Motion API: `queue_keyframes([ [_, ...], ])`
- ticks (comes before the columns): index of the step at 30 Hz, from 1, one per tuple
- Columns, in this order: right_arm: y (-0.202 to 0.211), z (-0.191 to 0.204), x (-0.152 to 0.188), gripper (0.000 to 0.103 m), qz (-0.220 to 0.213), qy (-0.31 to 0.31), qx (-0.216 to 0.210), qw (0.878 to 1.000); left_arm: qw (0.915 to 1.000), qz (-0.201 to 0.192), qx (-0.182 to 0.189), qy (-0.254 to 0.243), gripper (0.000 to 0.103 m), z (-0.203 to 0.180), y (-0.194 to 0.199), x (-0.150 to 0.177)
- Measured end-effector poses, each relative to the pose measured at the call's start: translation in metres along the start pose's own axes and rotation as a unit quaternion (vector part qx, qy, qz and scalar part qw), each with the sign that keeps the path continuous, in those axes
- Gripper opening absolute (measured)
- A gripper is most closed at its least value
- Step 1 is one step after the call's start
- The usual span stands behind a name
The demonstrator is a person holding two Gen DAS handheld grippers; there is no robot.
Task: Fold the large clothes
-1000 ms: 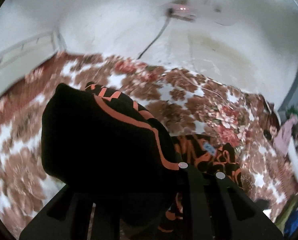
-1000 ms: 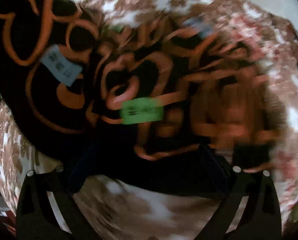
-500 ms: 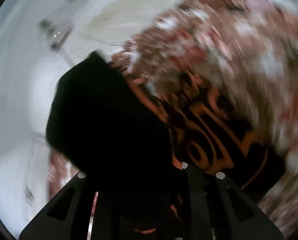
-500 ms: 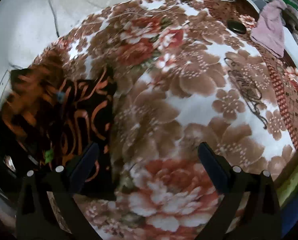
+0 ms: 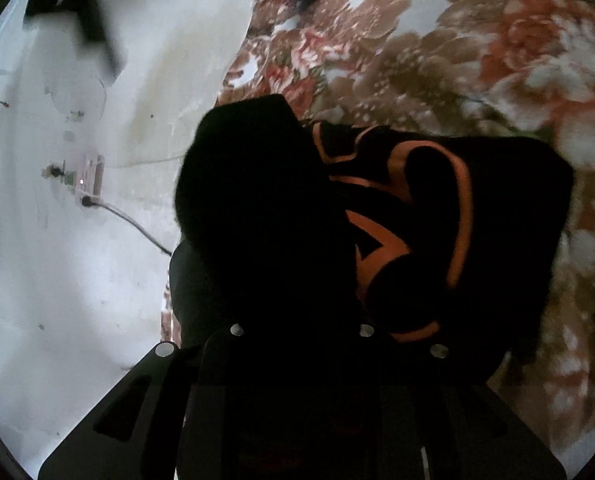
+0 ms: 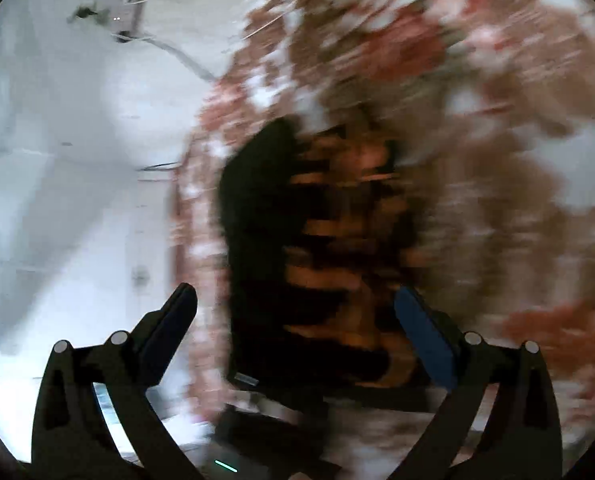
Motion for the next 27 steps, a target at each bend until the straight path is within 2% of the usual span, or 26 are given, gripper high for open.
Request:
queue_keyframes([
  [2, -0.024, 0.014, -0.018, 0.098, 0.020, 0.003, -0.031, 0.999, 0.9999, -0.009, 0.006, -0.001, 0.015, -0.003, 0.003, 0.002],
  [6, -0.075, 0.023, -0.043, 0.098, 0.076, 0.020, -0.017, 0.997, 0.9995, -0.026, 0.015, -0.005, 0.015, -0.004, 0.004, 0.007],
  [10, -0.106, 0.021, -0.046, 0.098, 0.118, 0.019, -0.006, 0.993, 0.9992, -0.033, 0.024, 0.004, 0.014, -0.001, 0.002, 0.005],
  [13, -0.102, 0.031, -0.047, 0.099, 0.109, 0.034, -0.001, 0.994, 0.9990, -0.035, 0.028, 0.007, 0.014, -0.003, 0.000, 0.005],
  [17, -0.089, 0.047, -0.050, 0.099, 0.088, 0.049, -0.023, 0.995, 0.9987, -0.036, 0.033, 0.010, 0.014, -0.003, -0.001, 0.005],
  [20, -0.110, 0.040, -0.045, 0.099, 0.131, 0.047, -0.013, 0.990, 0.9987, -0.037, 0.033, 0.009, 0.014, -0.004, -0.001, 0.004],
  [23, -0.129, 0.017, -0.037, 0.098, 0.162, 0.040, 0.025, 0.986, 0.9987, -0.036, 0.034, 0.008, 0.014, -0.004, 0.000, 0.004],
  [24, -0.132, 0.013, -0.036, 0.098, 0.165, 0.040, 0.036, 0.985, 0.9987, -0.036, 0.035, 0.009, 0.014, -0.003, 0.000, 0.004],
  [27, -0.132, 0.012, -0.034, 0.098, 0.168, 0.048, 0.031, 0.984, 0.9985, -0.039, 0.036, 0.008, 0.014, -0.005, 0.002, 0.005],
])
Point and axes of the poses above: each gripper's, at about its wrist camera, not at the fingertips, and y roughly against the way its jaws point, z to its left, x to its underside, the point moved 4 cm from there along -y, roughly the way its jaws point, and after that the axes turned 14 degrees about y, right-handed, at the moved point
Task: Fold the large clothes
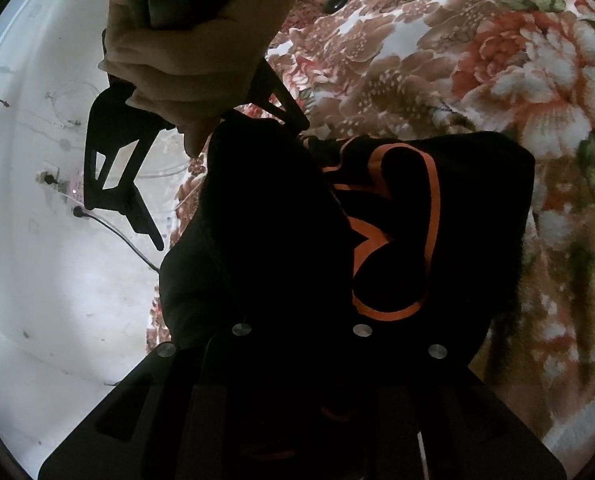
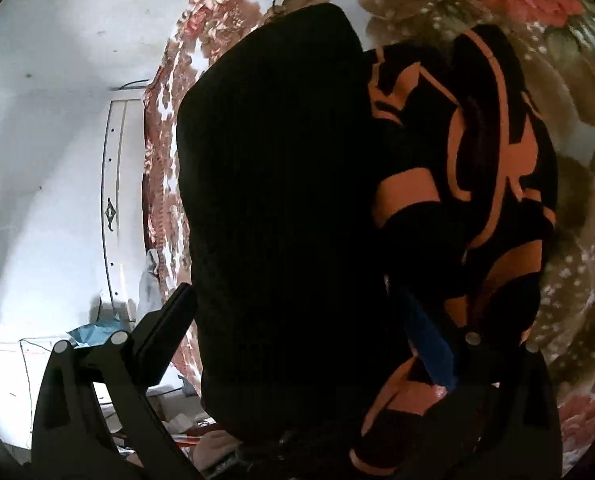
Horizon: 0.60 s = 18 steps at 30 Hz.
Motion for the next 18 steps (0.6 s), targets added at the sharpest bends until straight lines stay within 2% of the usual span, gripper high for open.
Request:
queue_keyframes([
  [2, -0.003, 0.012, -0.001, 0.097, 0.009, 0.022, -0.028, 0.999, 1.0000, -0.004, 0.002, 0.003, 0.014, 0.000, 0.001, 0.000],
  [3, -0.005, 0.018, -0.002, 0.086, 0.018, 0.039, -0.031, 0.999, 1.0000, -0.008, 0.005, 0.003, 0.014, 0.000, 0.002, -0.001],
  [4, -0.006, 0.019, -0.003, 0.062, 0.025, 0.052, -0.019, 0.998, 0.9999, -0.011, 0.006, 0.004, 0.014, 0.001, 0.004, -0.002],
  [5, -0.009, 0.020, -0.004, 0.043, 0.038, 0.069, 0.005, 0.997, 0.9999, -0.013, 0.008, 0.005, 0.014, 0.002, 0.006, -0.003],
  [6, -0.012, 0.018, -0.003, 0.016, 0.051, 0.078, 0.030, 0.995, 0.9998, -0.015, 0.010, 0.005, 0.014, 0.003, 0.007, -0.003],
  [9, -0.008, 0.010, -0.002, 0.014, 0.053, 0.082, 0.028, 0.995, 0.9996, -0.025, 0.014, -0.002, 0.014, 0.004, 0.012, -0.004],
  [11, 0.007, 0.012, 0.001, 0.013, 0.038, 0.083, 0.020, 0.996, 0.9993, -0.028, 0.019, 0.018, 0.018, 0.010, 0.018, -0.007],
  [14, 0.028, 0.017, 0.010, 0.012, 0.015, 0.091, 0.018, 0.996, 0.9943, -0.028, 0.066, 0.078, 0.028, 0.024, 0.042, -0.015],
  [17, 0.046, 0.014, 0.016, 0.012, 0.001, 0.077, 0.026, 0.997, 0.9821, -0.059, 0.127, 0.127, 0.043, 0.046, 0.087, -0.022],
  [18, 0.053, 0.013, 0.020, 0.012, -0.002, 0.076, 0.028, 0.997, 0.9780, -0.066, 0.139, 0.141, 0.044, 0.054, 0.100, -0.023],
])
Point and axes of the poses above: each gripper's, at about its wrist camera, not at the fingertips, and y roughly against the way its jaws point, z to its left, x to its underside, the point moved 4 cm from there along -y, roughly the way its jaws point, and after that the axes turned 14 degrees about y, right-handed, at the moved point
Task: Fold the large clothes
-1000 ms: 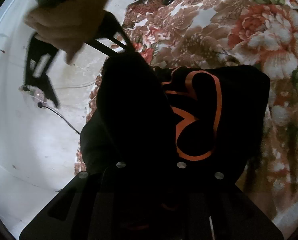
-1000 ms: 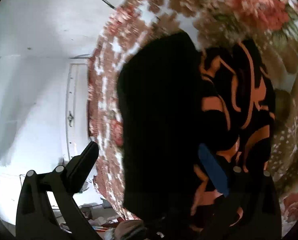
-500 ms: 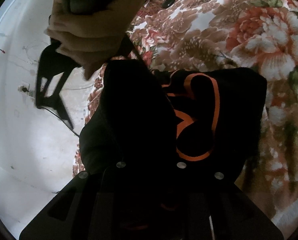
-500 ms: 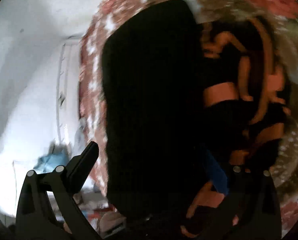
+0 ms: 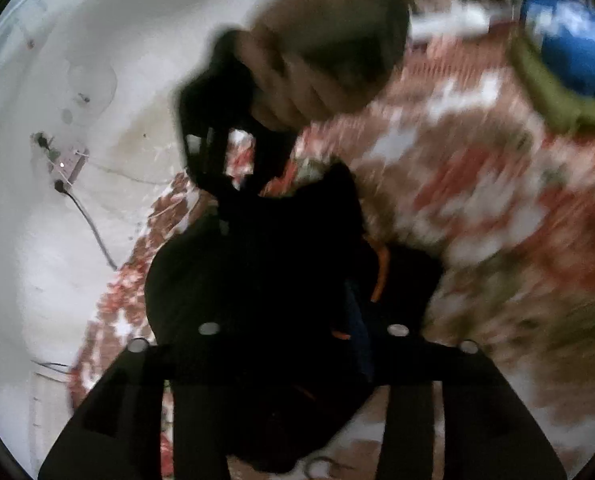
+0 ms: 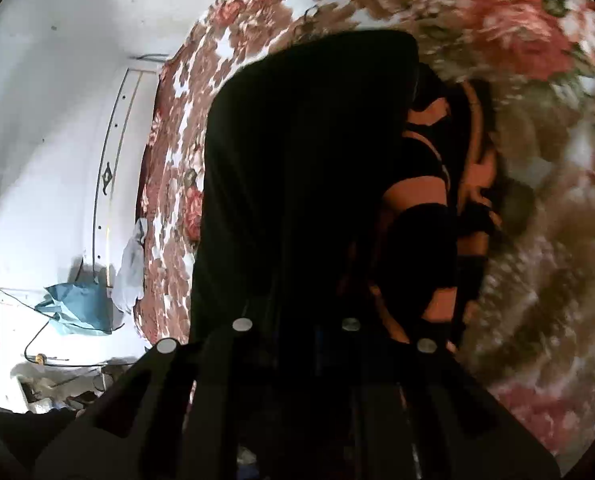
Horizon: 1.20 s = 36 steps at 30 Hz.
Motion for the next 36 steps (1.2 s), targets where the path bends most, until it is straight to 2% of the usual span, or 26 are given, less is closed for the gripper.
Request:
queue_keyframes([
  [2, 0.016, -0.001, 0.013, 0.012, -0.002, -0.008, 0.005, 1.000, 0.9993, -0.006, 0.014, 0.035, 0.050, 0.014, 0.022, -0.011],
  [4, 0.029, -0.002, 0.025, 0.012, -0.004, -0.013, 0.011, 1.000, 0.9984, -0.001, 0.005, 0.056, 0.053, 0.032, 0.026, -0.017],
  [8, 0.042, -0.010, 0.047, 0.012, 0.003, -0.008, 0.049, 0.999, 0.9947, 0.029, -0.009, 0.098, 0.050, 0.077, -0.014, -0.006],
  [9, 0.041, -0.015, 0.053, 0.012, 0.008, -0.007, 0.063, 0.998, 0.9947, 0.038, 0.000, 0.096, 0.048, 0.079, -0.026, 0.002],
  [10, 0.037, -0.022, 0.060, 0.012, 0.020, 0.003, 0.081, 0.997, 0.9951, 0.058, 0.013, 0.080, 0.042, 0.077, -0.044, 0.016],
  [11, 0.035, -0.029, 0.066, 0.012, 0.025, 0.005, 0.091, 0.996, 0.9945, 0.078, 0.029, 0.063, 0.041, 0.072, -0.057, 0.029],
  [13, 0.022, -0.043, 0.076, 0.011, 0.037, 0.004, 0.104, 0.994, 0.9955, 0.072, 0.050, 0.037, 0.042, 0.062, -0.067, 0.051],
  [15, 0.006, -0.052, 0.081, 0.011, 0.044, 0.013, 0.116, 0.992, 0.9961, 0.073, 0.046, 0.023, 0.042, 0.057, -0.073, 0.063],
  [17, -0.010, -0.059, 0.083, 0.011, 0.049, 0.025, 0.137, 0.989, 0.9962, 0.065, 0.048, 0.032, 0.042, 0.057, -0.075, 0.069],
  [21, -0.035, -0.070, 0.079, 0.012, 0.034, 0.018, 0.130, 0.991, 0.9950, 0.065, 0.049, 0.058, 0.042, 0.065, -0.082, 0.084],
  [24, -0.041, -0.070, 0.074, 0.012, 0.028, 0.023, 0.125, 0.991, 0.9946, 0.059, 0.051, 0.068, 0.042, 0.073, -0.087, 0.092],
  [28, -0.041, -0.063, 0.074, 0.017, 0.026, 0.041, 0.144, 0.988, 0.9930, 0.066, 0.047, 0.086, 0.043, 0.073, -0.089, 0.087],
  [29, -0.033, -0.057, 0.074, 0.020, 0.024, 0.048, 0.159, 0.986, 0.9938, 0.065, 0.040, 0.080, 0.045, 0.070, -0.086, 0.082],
  [30, -0.027, -0.052, 0.073, 0.027, 0.022, 0.052, 0.168, 0.984, 0.9946, 0.066, 0.039, 0.071, 0.048, 0.070, -0.083, 0.076],
  [31, -0.017, -0.044, 0.071, 0.039, 0.018, 0.060, 0.180, 0.982, 0.9947, 0.071, 0.036, 0.064, 0.066, 0.072, -0.081, 0.070],
  [32, -0.005, -0.036, 0.067, 0.049, 0.009, 0.068, 0.200, 0.977, 0.9940, 0.080, 0.026, 0.070, 0.091, 0.081, -0.080, 0.060],
  [34, 0.018, -0.021, 0.053, 0.088, -0.033, 0.086, 0.231, 0.969, 0.9914, 0.053, 0.025, 0.117, 0.093, 0.109, -0.069, 0.037],
  [36, 0.036, -0.010, 0.036, 0.091, -0.074, 0.094, 0.263, 0.957, 0.9821, 0.034, 0.016, 0.185, 0.095, 0.150, -0.065, 0.012],
])
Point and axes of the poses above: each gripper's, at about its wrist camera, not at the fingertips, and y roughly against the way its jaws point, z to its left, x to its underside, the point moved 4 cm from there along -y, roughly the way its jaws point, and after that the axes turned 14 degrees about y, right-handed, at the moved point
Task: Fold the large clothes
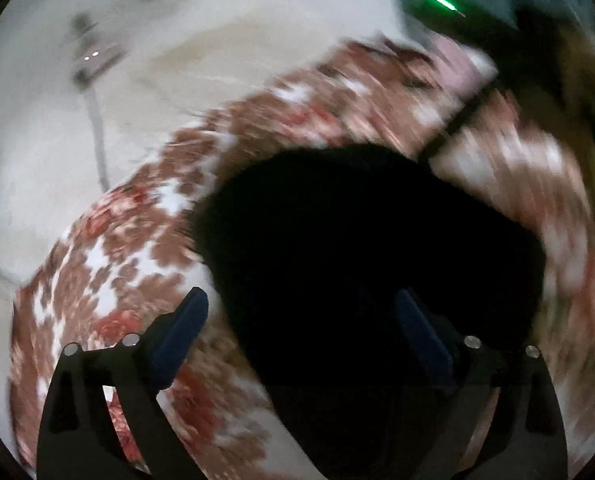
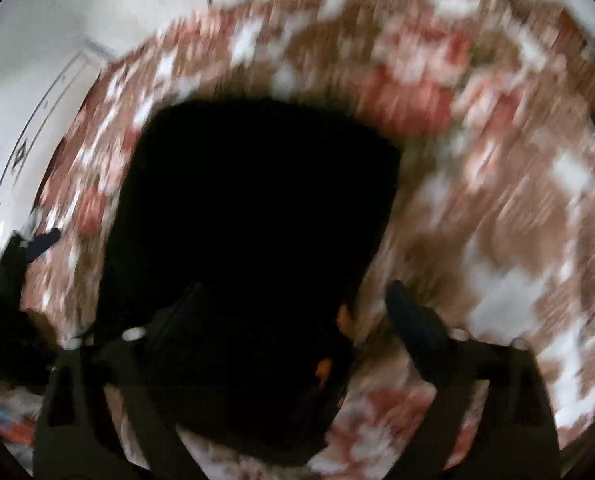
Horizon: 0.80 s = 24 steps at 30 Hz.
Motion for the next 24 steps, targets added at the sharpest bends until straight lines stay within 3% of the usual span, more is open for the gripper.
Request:
queue_keyframes([
  [2, 0.006, -0.001, -0.024, 0.095, -0.025, -0.018, 0.026, 0.999, 0.9977, -0.003, -0.015, 0.066, 0.097, 0.032, -0.011, -0.033],
  [6, -0.008, -0.020, -0.063, 0.098, -0.030, -0.054, 0.108, 0.992, 0.9850, 0.054, -0.056, 0.154, 0.097, 0.081, -0.074, -0.070],
  [8, -0.030, -0.025, -0.075, 0.098, -0.015, -0.043, 0.151, 0.987, 0.9779, 0.076, -0.045, 0.189, 0.097, 0.091, -0.097, -0.073],
  [11, -0.058, -0.036, -0.070, 0.098, 0.007, -0.043, 0.187, 0.981, 0.9652, 0.125, 0.007, 0.230, 0.097, 0.091, -0.129, -0.062],
  [17, -0.102, -0.056, -0.047, 0.098, 0.034, -0.005, 0.212, 0.977, 0.9612, 0.156, -0.024, 0.226, 0.099, 0.107, -0.168, -0.025],
  [21, -0.123, -0.063, -0.036, 0.098, 0.041, -0.013, 0.188, 0.981, 0.9549, 0.164, 0.010, 0.247, 0.099, 0.117, -0.182, -0.011],
  [24, -0.129, -0.059, -0.034, 0.098, 0.033, 0.013, 0.201, 0.979, 0.9620, 0.157, 0.001, 0.223, 0.100, 0.114, -0.185, -0.007],
])
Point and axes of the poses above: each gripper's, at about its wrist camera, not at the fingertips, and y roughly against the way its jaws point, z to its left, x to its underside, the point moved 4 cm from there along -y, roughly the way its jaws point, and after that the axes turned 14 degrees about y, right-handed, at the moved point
